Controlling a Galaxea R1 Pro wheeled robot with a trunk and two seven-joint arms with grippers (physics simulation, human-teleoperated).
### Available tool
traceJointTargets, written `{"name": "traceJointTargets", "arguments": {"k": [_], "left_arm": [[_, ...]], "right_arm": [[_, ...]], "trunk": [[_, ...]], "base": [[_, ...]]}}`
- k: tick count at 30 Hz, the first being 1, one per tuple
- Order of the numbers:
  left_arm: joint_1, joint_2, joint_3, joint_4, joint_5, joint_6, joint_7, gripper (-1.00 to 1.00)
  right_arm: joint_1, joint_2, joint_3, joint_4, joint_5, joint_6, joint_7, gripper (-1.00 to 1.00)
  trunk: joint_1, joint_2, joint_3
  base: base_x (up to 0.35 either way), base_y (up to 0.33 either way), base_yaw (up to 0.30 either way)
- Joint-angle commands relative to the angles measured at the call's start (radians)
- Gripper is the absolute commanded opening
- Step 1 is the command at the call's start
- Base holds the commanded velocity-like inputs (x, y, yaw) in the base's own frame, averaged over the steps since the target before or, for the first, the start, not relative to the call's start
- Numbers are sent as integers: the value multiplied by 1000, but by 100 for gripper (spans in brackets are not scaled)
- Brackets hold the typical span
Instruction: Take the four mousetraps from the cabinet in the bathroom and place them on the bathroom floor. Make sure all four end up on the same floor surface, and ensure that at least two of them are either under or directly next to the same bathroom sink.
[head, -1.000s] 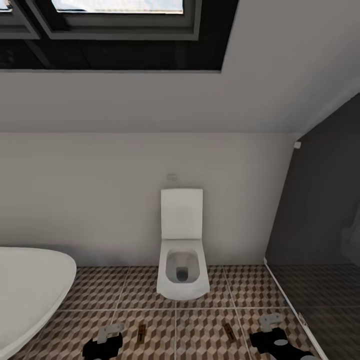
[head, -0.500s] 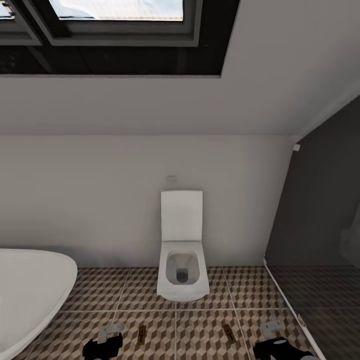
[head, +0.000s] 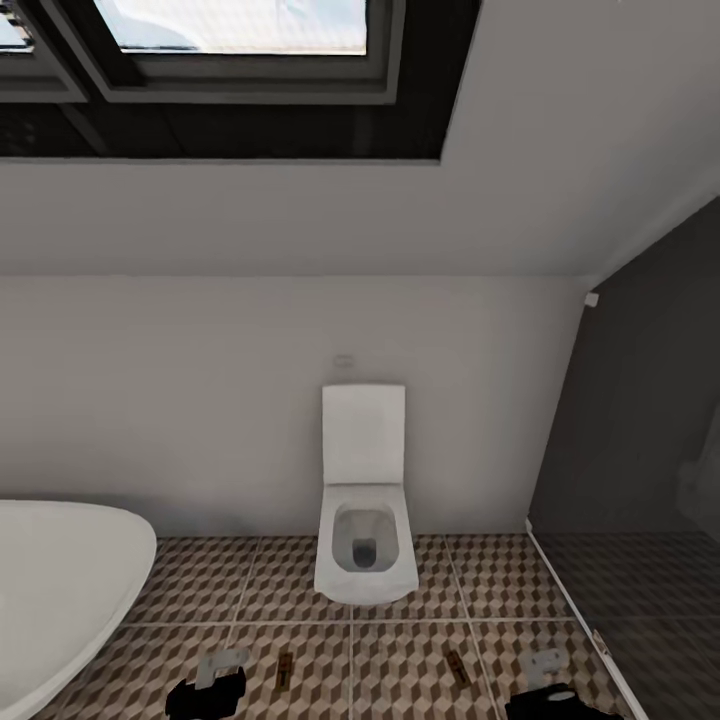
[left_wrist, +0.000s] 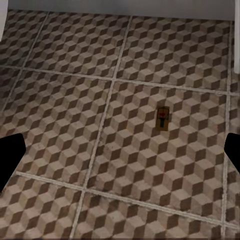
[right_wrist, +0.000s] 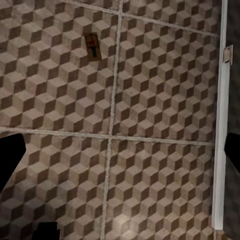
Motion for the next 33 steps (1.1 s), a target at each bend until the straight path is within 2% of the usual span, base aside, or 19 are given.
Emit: {"name": "traceJointTargets", "arguments": {"k": [1,8,17,23,27,33], "left_arm": [[2,-1,-9,1,6,-1,4,100],[52,-7,-9,1,6,39,4,100],[145,-16,-9,1,3,202,0,100],[196,-18,-9,1,3,260,-18,100],[242,-19,-9,1,2,272,-73,100],[285,-19,-9,1,2,271,-184,100]], "right_arm": [[5,0,2,2,9,-6,-3,100],[73,4,2,2,11,-33,-3,100],[174,5,1,2,12,-51,-3,100],[237,14,1,2,13,-59,-3,100],[290,24,1,2,17,-85,-3,100],[336,29,1,2,18,-125,-3,100]], "trunk": [[-4,6,2],[-4,6,2],[-4,6,2],[-4,6,2],[-4,6,2],[-4,6,2]], "base": [[0,0,0],[0,0,0],[0,0,0],[0,0,0],[0,0,0],[0,0,0]]}}
